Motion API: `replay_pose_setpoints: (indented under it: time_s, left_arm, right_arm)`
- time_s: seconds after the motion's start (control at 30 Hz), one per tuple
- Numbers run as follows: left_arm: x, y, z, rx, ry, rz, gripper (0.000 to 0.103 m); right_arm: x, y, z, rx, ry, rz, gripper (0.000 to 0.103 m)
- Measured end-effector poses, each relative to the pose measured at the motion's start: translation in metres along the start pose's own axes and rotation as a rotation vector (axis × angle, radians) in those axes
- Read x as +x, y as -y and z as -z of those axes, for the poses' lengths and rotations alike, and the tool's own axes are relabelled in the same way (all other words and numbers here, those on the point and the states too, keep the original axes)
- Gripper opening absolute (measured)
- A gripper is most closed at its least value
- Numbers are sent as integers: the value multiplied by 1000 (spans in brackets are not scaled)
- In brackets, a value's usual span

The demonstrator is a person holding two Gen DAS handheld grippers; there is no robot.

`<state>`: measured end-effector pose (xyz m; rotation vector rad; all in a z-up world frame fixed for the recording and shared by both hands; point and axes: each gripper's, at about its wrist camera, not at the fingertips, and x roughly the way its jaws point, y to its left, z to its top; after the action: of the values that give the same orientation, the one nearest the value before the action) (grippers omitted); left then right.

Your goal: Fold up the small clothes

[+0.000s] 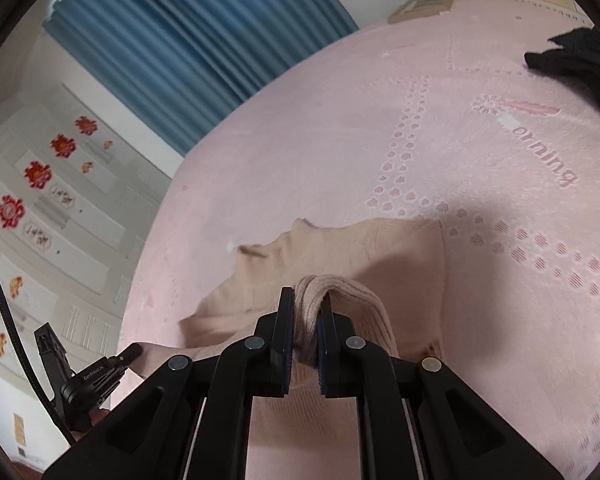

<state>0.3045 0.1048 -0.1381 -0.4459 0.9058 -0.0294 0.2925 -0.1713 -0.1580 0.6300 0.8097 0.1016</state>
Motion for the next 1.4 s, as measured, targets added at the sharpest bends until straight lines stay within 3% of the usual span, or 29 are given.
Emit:
replay_pose_setpoints:
  time_s: [0.23,0.27,0.33,0.5,0.67,0.8,0.9,0.97,1.13,1.2,1.4]
  left_arm:
    - [72,3,-24,-11,-39,36,10]
    - [78,2,-26,-21,-41,18,14]
    - [82,1,-29,-22,-42,41,33]
    - [68,-5,-21,-5,-9,36,48]
    - [48,-12,14,41,-49,26,48]
    - [14,-15,56,103,-62,0,58]
    - [-10,-24,94,111,-79,22,60]
    - [-18,-32,117,102,-107,41,60]
    - [-1,-54,152,-52,-201,166,59]
    - [4,-55,149,-69,-158,182,59]
    - [31,-64,123,-169,-125,265,58]
  right_arm:
    - [71,24,-24,38,-30,54,11]
    - [82,26,-28,27,-48,58,18]
    - [93,26,-30,-6,-61,77,26]
    - [85,13,-14,-167,-36,141,31]
    - [56,10,21,-293,-58,167,34]
    - [21,12,62,-369,-68,168,48]
    - [4,22,93,-384,-112,156,54]
    - [1,33,111,-358,-151,147,56]
    - [17,60,131,-216,-231,112,56]
    - [24,66,132,-177,-228,114,56]
    - [44,82,107,-12,-172,43,57]
